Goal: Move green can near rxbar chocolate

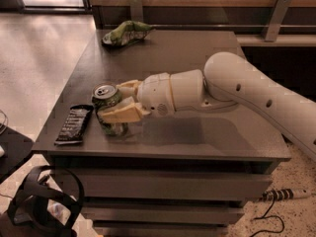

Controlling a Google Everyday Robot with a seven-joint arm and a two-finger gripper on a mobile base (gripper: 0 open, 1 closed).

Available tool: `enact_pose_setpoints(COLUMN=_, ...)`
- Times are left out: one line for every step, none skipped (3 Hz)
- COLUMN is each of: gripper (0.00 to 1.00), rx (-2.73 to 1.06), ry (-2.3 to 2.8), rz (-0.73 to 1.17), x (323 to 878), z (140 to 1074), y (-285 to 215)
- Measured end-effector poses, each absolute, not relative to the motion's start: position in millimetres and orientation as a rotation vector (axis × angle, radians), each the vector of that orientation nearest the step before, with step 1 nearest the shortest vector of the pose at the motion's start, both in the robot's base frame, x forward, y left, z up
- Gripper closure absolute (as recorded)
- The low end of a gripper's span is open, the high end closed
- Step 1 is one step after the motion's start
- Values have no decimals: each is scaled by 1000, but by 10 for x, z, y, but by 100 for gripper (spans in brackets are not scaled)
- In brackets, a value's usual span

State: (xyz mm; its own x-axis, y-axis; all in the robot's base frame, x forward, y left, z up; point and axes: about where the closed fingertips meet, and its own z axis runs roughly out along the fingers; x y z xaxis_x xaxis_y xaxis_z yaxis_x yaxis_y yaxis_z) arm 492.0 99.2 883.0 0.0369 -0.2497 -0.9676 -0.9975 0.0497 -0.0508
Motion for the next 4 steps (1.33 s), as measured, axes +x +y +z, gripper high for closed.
enact_pose_setpoints(gripper=35, rx=-1373, ry=1380, rz=1008, x=4909, z=8832, y=1012)
enact_pose_setpoints(gripper=12, rx=-1376, ry=1378, rz=1010, x=4897, z=8835, y=1032)
enact_pose_setpoints(gripper=0, rx=-1380, ry=1376, rz=1011, x=4888, z=8837, y=1048)
enact_pose_setpoints(gripper=0, rx=-1380, ry=1376, rz=1011, x=4888, z=8837, y=1048)
